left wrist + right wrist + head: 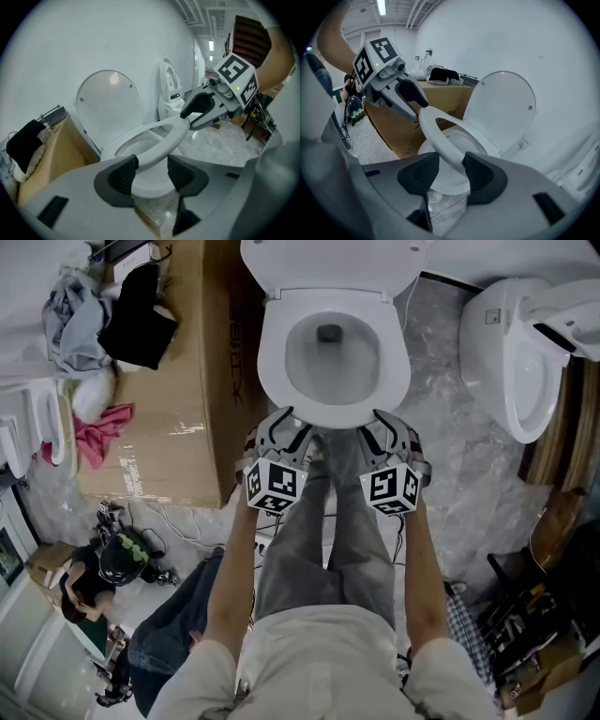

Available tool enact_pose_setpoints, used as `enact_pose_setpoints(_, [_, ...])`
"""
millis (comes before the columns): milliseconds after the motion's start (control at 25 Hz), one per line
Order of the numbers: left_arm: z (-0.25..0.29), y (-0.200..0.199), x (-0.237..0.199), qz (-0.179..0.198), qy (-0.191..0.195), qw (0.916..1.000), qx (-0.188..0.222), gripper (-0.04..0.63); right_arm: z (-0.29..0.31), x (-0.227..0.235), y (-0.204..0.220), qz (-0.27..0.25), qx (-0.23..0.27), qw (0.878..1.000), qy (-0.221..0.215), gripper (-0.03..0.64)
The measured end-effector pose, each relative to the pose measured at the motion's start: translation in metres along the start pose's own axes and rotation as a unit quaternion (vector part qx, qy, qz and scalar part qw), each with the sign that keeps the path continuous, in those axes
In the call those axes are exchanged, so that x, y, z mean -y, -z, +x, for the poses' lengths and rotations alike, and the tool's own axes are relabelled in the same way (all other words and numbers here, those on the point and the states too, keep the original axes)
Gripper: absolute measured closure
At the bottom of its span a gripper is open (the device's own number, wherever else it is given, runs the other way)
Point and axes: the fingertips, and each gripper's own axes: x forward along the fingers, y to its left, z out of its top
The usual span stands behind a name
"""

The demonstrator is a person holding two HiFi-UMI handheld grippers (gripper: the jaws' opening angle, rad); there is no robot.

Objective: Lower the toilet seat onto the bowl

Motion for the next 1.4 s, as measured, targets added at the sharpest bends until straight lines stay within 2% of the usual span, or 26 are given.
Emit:
enact_pose_setpoints(760, [0.028,0.057,0.029,0.022,0.020,0.9985,-0.045,0.362,0.031,-0.037,0.055,-0.008,-0.044,0.999,-0.025,0.413])
enact_pose_setpoints(1400, [0.054,0.096,0.045,0.041,0.029,0.9958,-0.076,0.360,0.060,-0.059,0.093,-0.033,-0.064,0.997,-0.023,0.403])
